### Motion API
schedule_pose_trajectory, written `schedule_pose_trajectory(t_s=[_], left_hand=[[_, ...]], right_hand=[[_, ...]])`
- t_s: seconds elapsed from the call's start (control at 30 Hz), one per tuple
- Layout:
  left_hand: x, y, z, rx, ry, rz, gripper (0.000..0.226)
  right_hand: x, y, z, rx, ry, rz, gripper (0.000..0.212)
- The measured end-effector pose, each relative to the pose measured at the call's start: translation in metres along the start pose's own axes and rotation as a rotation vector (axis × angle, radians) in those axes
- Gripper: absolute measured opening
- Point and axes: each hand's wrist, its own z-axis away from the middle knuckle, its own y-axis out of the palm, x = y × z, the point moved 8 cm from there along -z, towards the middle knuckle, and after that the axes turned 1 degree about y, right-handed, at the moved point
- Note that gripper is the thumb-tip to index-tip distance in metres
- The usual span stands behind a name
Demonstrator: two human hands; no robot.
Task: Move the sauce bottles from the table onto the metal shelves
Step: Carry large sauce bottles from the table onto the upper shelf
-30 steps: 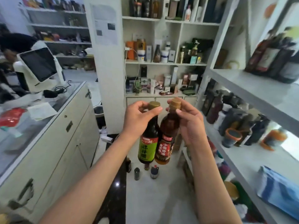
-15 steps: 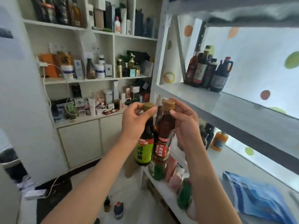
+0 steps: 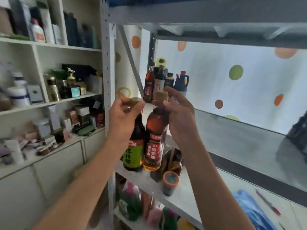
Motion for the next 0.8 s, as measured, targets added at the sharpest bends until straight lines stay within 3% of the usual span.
schedule_pose_trajectory(t_s=[0.37, 0.6, 0.8], left_hand=[[-0.017, 0.117, -0.114, 0.049, 0.104, 0.032, 0.024], [0.040, 0.159, -0.154, 0.037, 0.083, 0.032, 0.025], [0.078, 0.175, -0.170, 0.062, 0.092, -0.012, 0.031]], right_hand=[[0.065, -0.044, -0.125, -0.019, -0.156, 0.061, 0.035], [0.031, -0.091, -0.183, -0.118, -0.104, 0.056, 0.038], [0.014, -0.109, -0.194, -0.173, -0.169, 0.080, 0.033]])
